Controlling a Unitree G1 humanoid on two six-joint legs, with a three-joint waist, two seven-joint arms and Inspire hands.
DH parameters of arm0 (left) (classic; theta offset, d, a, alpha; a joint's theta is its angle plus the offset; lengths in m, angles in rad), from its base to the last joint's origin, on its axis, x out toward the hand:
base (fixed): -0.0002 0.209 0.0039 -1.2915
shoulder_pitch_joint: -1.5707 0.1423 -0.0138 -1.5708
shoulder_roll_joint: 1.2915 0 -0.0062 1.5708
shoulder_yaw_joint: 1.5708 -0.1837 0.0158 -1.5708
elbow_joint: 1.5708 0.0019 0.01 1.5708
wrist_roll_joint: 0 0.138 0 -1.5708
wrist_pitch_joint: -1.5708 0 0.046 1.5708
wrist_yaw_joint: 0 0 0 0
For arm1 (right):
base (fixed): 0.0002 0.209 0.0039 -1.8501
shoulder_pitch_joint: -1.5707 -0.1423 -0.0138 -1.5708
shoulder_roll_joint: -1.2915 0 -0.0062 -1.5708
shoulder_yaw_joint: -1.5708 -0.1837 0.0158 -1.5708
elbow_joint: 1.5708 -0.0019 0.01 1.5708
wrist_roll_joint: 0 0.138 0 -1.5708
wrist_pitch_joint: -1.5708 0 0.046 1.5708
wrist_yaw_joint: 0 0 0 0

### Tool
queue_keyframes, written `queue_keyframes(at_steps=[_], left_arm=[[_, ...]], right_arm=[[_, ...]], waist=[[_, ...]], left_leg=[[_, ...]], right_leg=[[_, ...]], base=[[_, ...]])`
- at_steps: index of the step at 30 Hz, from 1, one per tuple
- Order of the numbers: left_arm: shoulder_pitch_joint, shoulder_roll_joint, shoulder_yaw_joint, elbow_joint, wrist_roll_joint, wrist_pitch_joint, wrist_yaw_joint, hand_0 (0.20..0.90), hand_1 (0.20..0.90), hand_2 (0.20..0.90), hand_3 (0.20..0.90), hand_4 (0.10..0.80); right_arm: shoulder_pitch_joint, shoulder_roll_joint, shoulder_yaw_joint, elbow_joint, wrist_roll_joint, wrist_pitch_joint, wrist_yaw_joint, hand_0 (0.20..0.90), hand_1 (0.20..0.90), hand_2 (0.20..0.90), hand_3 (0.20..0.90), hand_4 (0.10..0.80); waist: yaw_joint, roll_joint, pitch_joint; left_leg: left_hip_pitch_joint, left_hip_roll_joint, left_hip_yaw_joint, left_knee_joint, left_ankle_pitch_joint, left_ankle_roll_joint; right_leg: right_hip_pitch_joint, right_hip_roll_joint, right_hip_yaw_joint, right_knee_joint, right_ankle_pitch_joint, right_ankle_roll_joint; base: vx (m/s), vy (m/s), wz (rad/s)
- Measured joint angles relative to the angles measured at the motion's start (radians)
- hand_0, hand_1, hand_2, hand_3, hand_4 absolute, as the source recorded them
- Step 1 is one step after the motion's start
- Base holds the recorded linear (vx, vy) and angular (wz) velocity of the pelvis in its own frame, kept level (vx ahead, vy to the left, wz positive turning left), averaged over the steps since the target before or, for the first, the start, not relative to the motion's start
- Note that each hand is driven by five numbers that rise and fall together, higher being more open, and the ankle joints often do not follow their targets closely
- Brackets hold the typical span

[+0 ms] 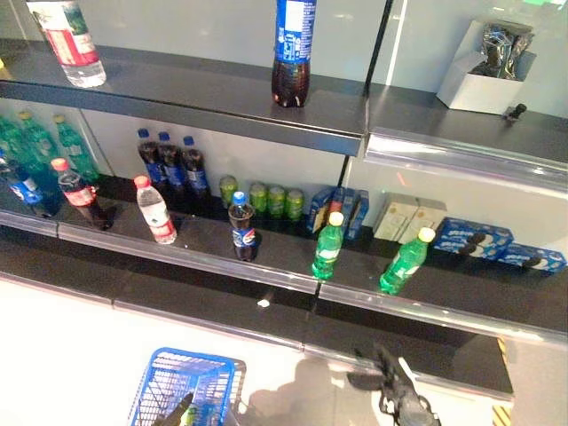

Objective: Pick up the drink and place into the basket.

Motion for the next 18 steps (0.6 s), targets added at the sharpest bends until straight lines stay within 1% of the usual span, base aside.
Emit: queue_keyframes(at_steps=[2, 5, 8, 13, 18], left_arm=[[-0.002, 0.005, 0.012, 0.0, 0.0, 0.0, 0.0, 0.3, 0.3, 0.3, 0.2, 0.1], [0.001, 0.003, 0.015, 0.002, 0.001, 0.0, -0.001, 0.3, 0.3, 0.3, 0.2, 0.1], [0.004, -0.009, 0.023, 0.003, 0.0, -0.002, -0.001, 0.3, 0.3, 0.3, 0.2, 0.1], [0.011, -0.028, 0.044, 0.004, 0.0, -0.008, -0.002, 0.3, 0.3, 0.3, 0.2, 0.1], [0.029, -0.041, 0.049, 0.002, 0.0, -0.012, -0.008, 0.3, 0.3, 0.3, 0.2, 0.1]], right_arm=[[0.001, -0.016, 0.0, -0.071, -0.002, 0.007, -0.004, 0.9, 0.9, 0.9, 0.9, 0.8], [0.002, -0.043, -0.001, -0.12, -0.005, 0.016, -0.026, 0.9, 0.9, 0.9, 0.9, 0.8], [0.011, -0.07, -0.019, -0.208, -0.007, 0.028, -0.06, 0.9, 0.9, 0.9, 0.9, 0.8], [0.011, -0.072, -0.071, -0.324, -0.021, 0.028, -0.12, 0.9, 0.9, 0.9, 0.9, 0.8], [0.011, -0.081, -0.086, -0.399, -0.043, 0.023, -0.19, 0.9, 0.9, 0.9, 0.9, 0.8]], waist=[[-0.008, -0.006, 0.003], [-0.024, -0.006, 0.003], [-0.031, 0.003, 0.009], [-0.036, 0.019, 0.02], [-0.054, 0.031, 0.021]], left_leg=[[0.0, 0.0, 0.005, 0.0, 0.0, 0.0], [0.001, 0.002, 0.011, -0.001, 0.0, 0.0], [0.003, 0.004, 0.025, -0.002, 0.0, 0.0], [0.015, 0.011, 0.025, -0.005, -0.004, -0.005], [0.015, 0.012, 0.025, -0.005, -0.004, -0.005]], right_leg=[[-0.002, 0.0, 0.003, 0.0, 0.0, 0.0], [-0.004, 0.0, 0.004, 0.0, 0.001, 0.0], [-0.013, 0.0, 0.006, -0.001, 0.008, 0.0], [-0.014, 0.0, 0.006, -0.005, 0.014, 0.0], [-0.015, 0.0, 0.006, -0.005, 0.014, 0.0]], base=[[0.012, 0.015, -0.05], [0.013, 0.016, -0.04], [0.017, 0.024, -0.16], [0.032, 0.026, -0.13], [0.054, 0.014, -0.02]])
